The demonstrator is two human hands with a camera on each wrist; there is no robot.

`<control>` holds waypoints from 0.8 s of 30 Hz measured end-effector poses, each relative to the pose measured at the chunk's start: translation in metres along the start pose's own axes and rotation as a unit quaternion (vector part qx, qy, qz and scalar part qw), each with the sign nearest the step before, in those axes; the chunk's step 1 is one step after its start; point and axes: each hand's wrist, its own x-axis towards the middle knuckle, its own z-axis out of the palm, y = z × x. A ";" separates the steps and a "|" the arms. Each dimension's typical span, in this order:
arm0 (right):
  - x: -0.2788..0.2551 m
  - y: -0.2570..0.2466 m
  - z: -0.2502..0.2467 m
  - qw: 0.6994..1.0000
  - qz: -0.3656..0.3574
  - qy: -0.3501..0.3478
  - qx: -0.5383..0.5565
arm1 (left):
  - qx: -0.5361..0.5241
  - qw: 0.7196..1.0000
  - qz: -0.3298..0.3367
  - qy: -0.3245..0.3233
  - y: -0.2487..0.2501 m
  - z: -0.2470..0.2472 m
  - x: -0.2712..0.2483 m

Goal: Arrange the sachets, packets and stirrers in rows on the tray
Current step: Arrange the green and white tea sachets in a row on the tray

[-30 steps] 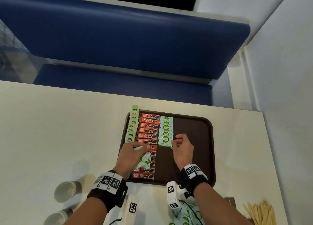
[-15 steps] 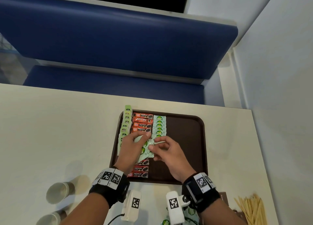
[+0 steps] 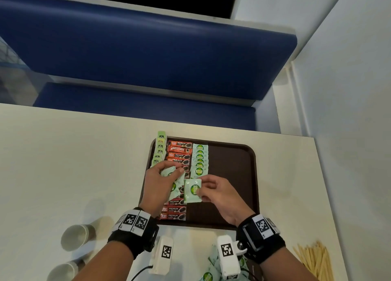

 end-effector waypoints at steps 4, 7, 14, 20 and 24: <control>0.003 0.002 -0.004 0.996 -0.031 0.064 0.044 | 0.005 0.997 -0.053 -0.060 0.005 -0.008 0.002; 0.002 0.003 0.000 0.993 -0.052 0.066 0.082 | 0.032 0.982 -0.108 -0.148 0.005 -0.007 0.002; 0.005 0.008 0.005 0.987 -0.060 0.079 0.126 | 0.027 0.987 -0.114 -0.113 -0.003 0.006 0.000; 0.002 0.006 -0.003 0.992 -0.016 0.047 0.118 | 0.048 0.990 -0.081 -0.105 -0.005 0.007 -0.003; 0.003 0.008 -0.005 0.990 -0.016 0.048 0.134 | 0.097 0.979 -0.099 -0.151 -0.008 0.004 -0.001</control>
